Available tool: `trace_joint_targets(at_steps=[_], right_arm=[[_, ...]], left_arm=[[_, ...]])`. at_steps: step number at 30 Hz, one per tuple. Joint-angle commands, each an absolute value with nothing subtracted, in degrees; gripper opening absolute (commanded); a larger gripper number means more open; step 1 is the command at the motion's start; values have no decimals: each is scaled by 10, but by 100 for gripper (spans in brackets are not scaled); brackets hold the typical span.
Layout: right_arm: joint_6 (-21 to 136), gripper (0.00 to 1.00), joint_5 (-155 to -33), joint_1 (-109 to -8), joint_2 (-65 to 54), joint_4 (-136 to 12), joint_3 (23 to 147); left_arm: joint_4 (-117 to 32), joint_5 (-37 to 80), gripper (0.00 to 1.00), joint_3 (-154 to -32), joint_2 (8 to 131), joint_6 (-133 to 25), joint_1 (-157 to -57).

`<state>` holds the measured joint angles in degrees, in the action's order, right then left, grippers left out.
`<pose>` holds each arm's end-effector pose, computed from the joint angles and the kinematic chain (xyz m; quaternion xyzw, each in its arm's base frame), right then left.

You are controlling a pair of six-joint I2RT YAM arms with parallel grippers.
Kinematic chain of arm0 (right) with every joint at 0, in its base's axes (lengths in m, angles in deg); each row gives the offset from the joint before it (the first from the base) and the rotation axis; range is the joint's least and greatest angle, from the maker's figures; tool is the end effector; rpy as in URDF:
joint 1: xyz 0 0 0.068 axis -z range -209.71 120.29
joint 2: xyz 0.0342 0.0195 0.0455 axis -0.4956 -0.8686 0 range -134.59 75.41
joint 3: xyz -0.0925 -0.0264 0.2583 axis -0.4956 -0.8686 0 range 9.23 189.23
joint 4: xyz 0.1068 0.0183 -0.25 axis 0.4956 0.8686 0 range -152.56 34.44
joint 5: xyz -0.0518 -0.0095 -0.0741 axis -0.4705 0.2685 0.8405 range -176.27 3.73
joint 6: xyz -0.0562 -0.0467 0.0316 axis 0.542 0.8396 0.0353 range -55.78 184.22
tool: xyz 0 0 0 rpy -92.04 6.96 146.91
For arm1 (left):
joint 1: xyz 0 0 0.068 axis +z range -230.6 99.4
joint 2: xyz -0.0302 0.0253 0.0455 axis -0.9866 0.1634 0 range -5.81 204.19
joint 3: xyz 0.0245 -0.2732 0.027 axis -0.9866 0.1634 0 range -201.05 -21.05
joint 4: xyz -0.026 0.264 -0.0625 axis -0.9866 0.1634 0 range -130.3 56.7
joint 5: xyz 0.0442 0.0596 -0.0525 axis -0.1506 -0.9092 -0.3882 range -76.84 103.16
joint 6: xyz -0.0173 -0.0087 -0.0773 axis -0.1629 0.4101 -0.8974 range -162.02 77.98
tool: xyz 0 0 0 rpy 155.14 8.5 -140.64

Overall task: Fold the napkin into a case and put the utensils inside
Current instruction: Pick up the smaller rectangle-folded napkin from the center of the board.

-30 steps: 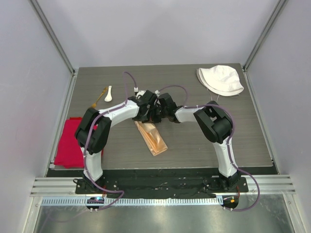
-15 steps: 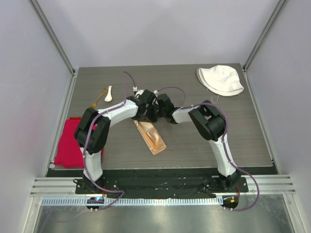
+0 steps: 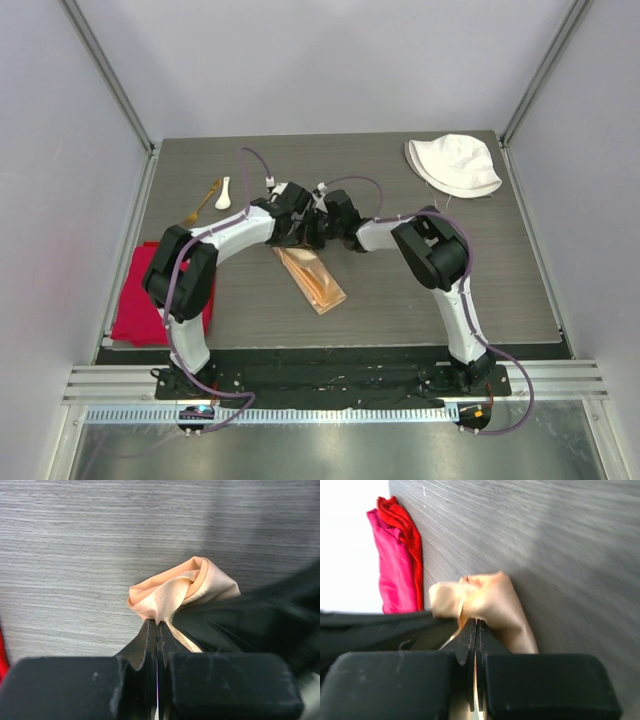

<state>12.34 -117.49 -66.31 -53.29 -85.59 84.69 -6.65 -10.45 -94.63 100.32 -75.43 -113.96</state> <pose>0.3828 0.3286 0.0853 -0.0219 0.8453 0.5021 0.1812 0.3476 -0.1959 0.1570 -0.0425 0.9578 0.0561 0.2787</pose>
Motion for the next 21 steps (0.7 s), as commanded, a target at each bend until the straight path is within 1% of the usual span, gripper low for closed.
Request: trace_joint_targets(at_steps=[1, 5, 7, 15, 21], right_arm=[[195, 2, -1154, -646, -438, -754, 838], [216, 2, -1162, -634, -423, -743, 823], [226, 2, -1163, -634, -429, -722, 827], [239, 1, -1152, -649, -456, -719, 828], [257, 1, -1104, -671, -497, -688, 860]], left_arm=[[-76, -97, 0, -947, 984, -758, -1139], [-82, -90, 0, -945, 982, -759, -1139], [-83, -85, 0, -948, 981, -759, -1139], [-84, -73, 0, -951, 983, -757, -1139], [-93, -52, 0, -949, 982, -752, -1139]])
